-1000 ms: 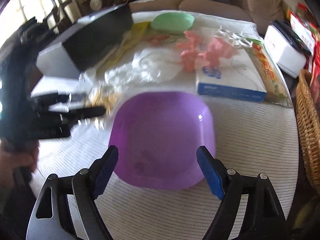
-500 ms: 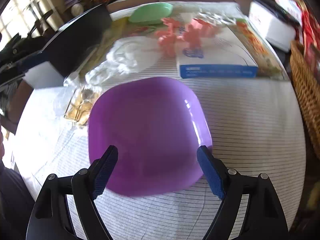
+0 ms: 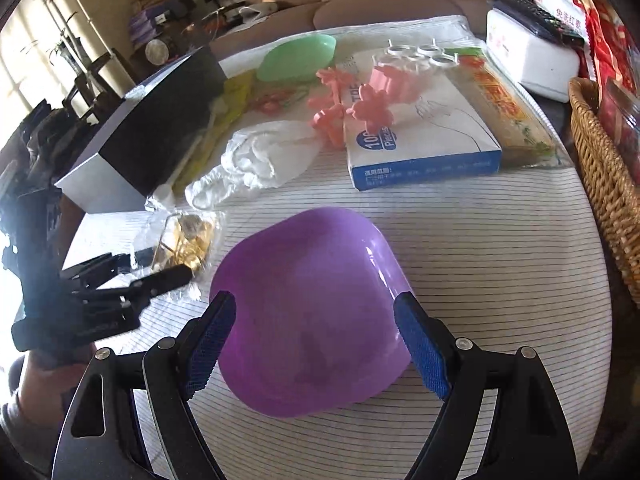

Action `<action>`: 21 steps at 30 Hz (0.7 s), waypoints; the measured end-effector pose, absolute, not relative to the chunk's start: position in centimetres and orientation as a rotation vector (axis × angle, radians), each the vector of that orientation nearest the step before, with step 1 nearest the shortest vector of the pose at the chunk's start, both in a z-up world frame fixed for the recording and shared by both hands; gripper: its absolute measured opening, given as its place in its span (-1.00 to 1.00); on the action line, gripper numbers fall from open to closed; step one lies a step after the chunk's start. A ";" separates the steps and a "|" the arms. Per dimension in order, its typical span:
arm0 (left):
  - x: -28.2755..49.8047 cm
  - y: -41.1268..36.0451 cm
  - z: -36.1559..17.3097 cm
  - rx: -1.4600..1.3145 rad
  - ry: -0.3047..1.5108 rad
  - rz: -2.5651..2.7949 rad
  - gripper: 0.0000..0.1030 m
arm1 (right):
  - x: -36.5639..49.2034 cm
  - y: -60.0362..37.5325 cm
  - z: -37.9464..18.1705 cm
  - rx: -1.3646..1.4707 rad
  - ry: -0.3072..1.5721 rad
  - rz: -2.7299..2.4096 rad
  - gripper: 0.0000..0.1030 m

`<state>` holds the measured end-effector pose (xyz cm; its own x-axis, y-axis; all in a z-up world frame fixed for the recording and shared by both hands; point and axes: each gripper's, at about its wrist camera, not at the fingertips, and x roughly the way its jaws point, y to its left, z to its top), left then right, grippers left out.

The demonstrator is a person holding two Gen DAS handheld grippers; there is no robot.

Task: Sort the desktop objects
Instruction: 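Grasp the purple bowl rim with the right tool while the left tool reaches the gold clip bag, then drop the gold clip bag into the box with the left tool while the right holds the bowl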

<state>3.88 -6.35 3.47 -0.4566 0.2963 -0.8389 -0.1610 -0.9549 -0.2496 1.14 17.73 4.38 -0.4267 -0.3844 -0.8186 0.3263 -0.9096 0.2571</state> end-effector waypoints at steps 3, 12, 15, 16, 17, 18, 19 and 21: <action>4.3 -7.4 4.7 -1.424 -0.274 2.454 0.01 | 1.3 17.6 4.5 1.355 -0.079 -2.339 0.63; 6.5 -15.5 16.4 -1.179 -0.346 2.545 0.02 | 1.9 15.6 7.5 1.241 -0.066 -2.305 0.63; 3.5 -21.0 19.3 -1.186 -0.312 2.641 0.02 | 2.1 14.7 8.3 1.230 -0.073 -2.288 0.63; 1.8 -22.9 19.7 -1.213 -0.279 2.683 0.02 | 2.1 14.4 8.6 1.222 -0.083 -2.282 0.63; 0.3 -24.5 19.6 -1.244 -0.275 2.697 0.02 | 2.1 14.1 9.0 1.211 -0.090 -2.280 0.63; -1.8 -26.4 19.0 -1.302 -0.283 2.700 0.02 | 2.1 13.7 9.5 1.193 -0.097 -2.282 0.63; -3.4 -27.6 18.3 -1.344 -0.285 2.703 0.02 | 2.0 13.5 9.8 1.183 -0.096 -2.285 0.63; -7.0 -29.5 16.0 -1.454 -0.291 2.679 0.02 | 1.7 12.8 10.1 1.173 -0.089 -2.289 0.63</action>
